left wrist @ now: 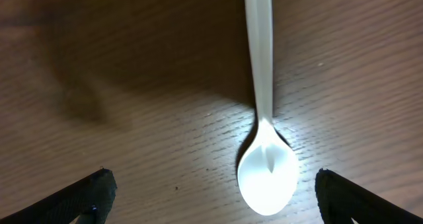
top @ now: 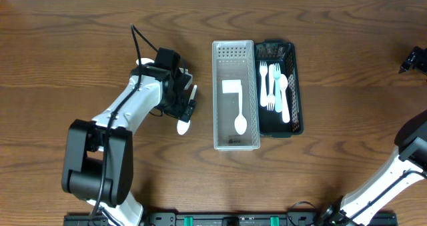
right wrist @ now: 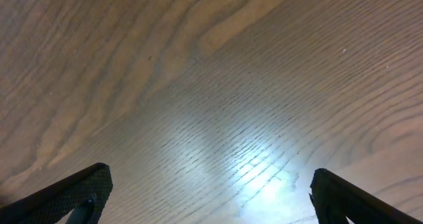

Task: Pack container
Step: 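Lower left gripper and grasp the white spoon by its handle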

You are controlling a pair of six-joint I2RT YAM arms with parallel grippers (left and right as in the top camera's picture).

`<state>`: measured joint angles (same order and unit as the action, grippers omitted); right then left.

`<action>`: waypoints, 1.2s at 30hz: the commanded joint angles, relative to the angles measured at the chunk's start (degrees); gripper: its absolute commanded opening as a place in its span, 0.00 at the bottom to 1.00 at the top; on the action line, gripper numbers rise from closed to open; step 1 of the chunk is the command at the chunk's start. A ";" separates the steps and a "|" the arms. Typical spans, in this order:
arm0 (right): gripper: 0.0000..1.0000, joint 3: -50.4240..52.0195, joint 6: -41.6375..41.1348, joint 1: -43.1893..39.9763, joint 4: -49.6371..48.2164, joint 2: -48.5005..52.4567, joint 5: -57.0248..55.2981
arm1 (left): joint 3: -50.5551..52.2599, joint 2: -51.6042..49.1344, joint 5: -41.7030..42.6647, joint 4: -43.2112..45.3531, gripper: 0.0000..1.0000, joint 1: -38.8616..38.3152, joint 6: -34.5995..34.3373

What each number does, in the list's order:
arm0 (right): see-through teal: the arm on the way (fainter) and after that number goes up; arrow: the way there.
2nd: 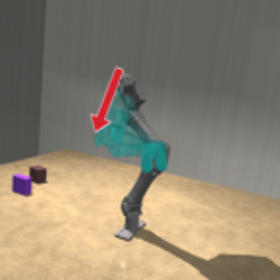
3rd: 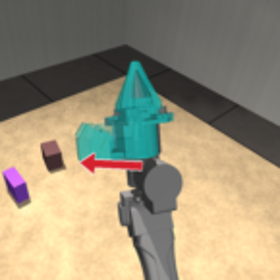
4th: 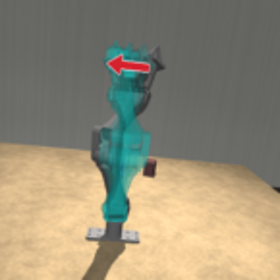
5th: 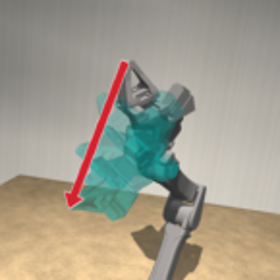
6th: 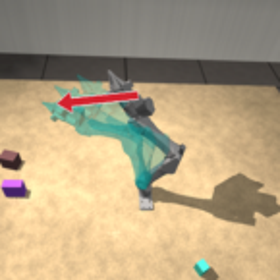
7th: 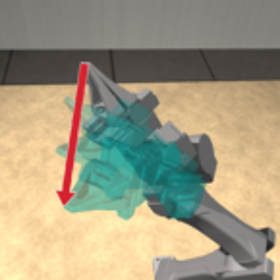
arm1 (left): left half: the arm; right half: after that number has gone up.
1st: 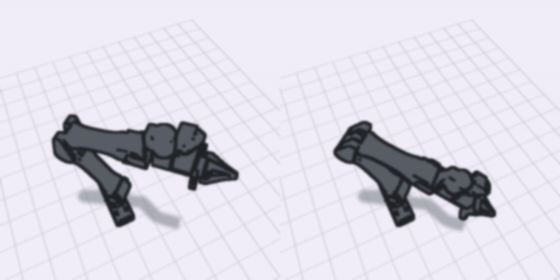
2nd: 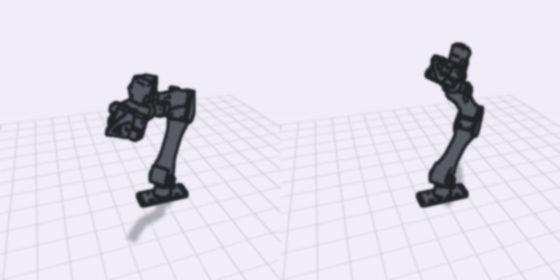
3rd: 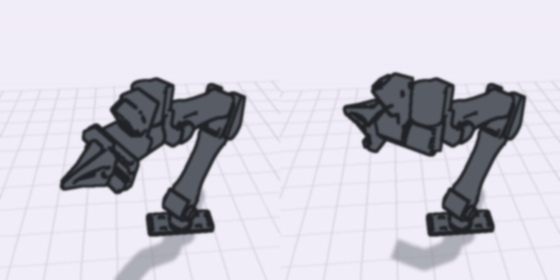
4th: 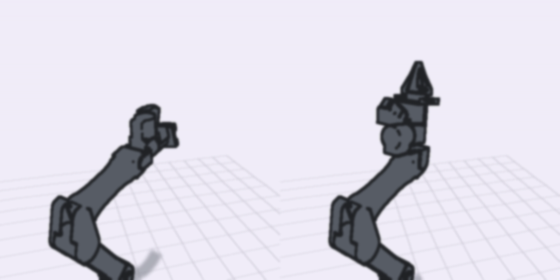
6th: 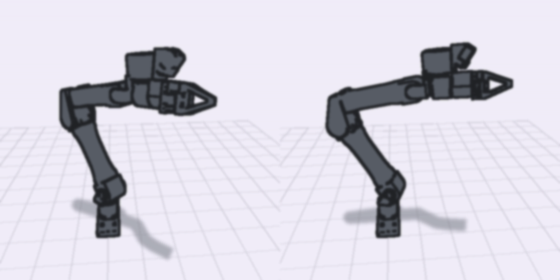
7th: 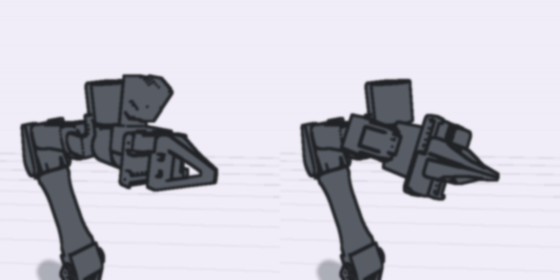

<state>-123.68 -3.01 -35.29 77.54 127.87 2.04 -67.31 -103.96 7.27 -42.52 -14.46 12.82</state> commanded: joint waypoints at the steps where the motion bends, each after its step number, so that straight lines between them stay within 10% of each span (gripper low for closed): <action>1: 0.99 0.11 -0.81 0.33 0.04 -1.42 -0.13 | -0.37 -1.42 -1.09 0.09 0.98 -1.03 -0.90; 36: 0.99 0.11 -0.81 0.33 0.04 -1.42 -0.13 | -0.37 -8.13 -1.07 5.09 0.98 -2.78 -8.85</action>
<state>-123.68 -3.01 -35.29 77.56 127.87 2.04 -67.55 -109.78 6.17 -37.26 -17.32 4.45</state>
